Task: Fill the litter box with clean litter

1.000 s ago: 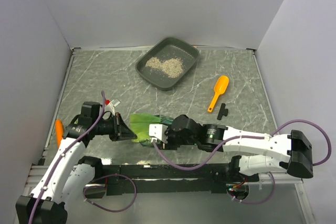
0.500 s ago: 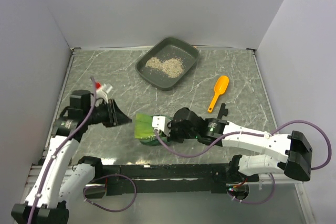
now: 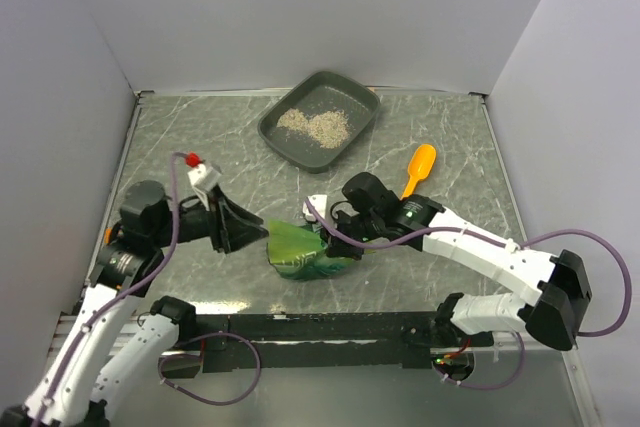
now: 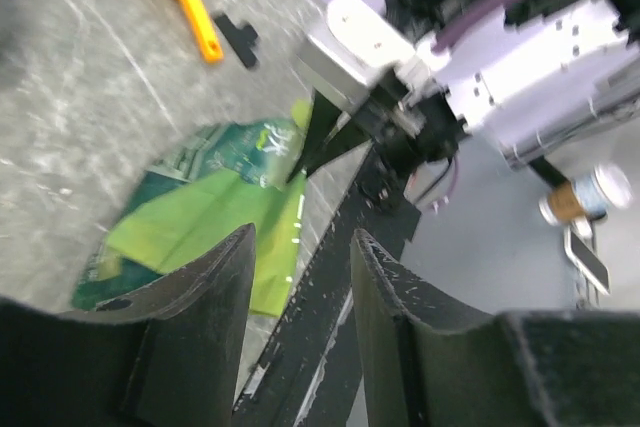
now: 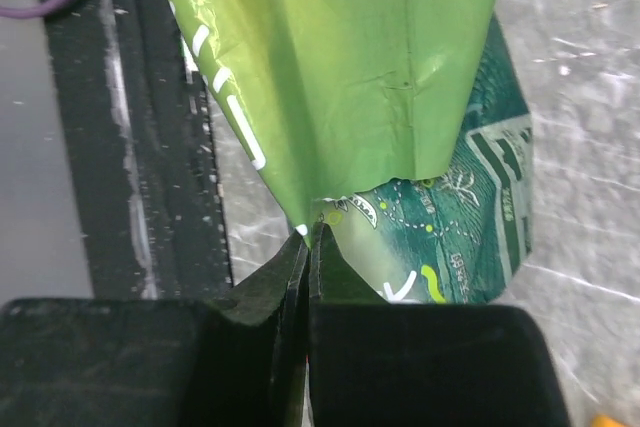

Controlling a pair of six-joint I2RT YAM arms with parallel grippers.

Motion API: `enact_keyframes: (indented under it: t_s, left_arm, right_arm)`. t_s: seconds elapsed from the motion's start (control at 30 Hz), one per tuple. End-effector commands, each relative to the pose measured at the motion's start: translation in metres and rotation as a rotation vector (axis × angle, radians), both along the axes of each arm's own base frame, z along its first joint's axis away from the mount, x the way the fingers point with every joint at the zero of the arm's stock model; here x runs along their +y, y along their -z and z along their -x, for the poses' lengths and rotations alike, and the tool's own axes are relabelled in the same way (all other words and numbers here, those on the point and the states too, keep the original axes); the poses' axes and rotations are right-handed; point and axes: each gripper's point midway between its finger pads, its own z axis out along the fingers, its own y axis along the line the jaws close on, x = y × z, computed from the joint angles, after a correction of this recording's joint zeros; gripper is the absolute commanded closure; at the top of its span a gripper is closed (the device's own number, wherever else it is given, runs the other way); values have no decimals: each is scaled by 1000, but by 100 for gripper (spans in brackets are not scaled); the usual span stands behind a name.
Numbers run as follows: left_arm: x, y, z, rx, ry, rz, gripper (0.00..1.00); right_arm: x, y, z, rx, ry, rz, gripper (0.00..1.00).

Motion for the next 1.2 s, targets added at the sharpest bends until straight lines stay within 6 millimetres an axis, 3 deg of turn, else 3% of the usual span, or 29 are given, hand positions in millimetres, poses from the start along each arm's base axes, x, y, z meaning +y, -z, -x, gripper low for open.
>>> enact_keyframes:
  t_s: [0.0, 0.03, 0.07, 0.17, 0.33, 0.47, 0.7, 1.0, 1.1, 1.17]
  left_arm:
    - [-26, 9, -1, -92, 71, -27, 52]
    - [-30, 17, -12, -95, 33, -53, 52]
    - [-41, 22, -4, -99, 70, -67, 52]
    - [-52, 41, -10, -156, 58, -151, 47]
    - [-59, 69, -19, -200, 53, -254, 46]
    - [-62, 79, -31, -268, 3, -316, 47]
    - [-78, 102, -21, -248, 111, -355, 47]
    - [-87, 104, -2, -250, 221, -303, 45]
    - [-90, 117, -3, -220, 243, -339, 48]
    - [-92, 124, -5, -206, 241, -360, 58]
  right_arm:
    - [24, -33, 10, 84, -69, -131, 100]
    - [25, -35, 10, 92, -65, -141, 100]
    - [27, -37, 9, 94, -67, -152, 100]
    - [30, -43, 6, 96, -64, -180, 100]
    - [30, -49, 2, 95, -63, -211, 100]
    - [30, -47, 4, 109, -73, -215, 100]
    - [27, -45, 4, 119, -74, -226, 100]
    - [26, -41, 0, 122, -65, -224, 100]
    - [27, -41, 2, 129, -74, -226, 100]
    - [27, -40, 2, 134, -74, -225, 100]
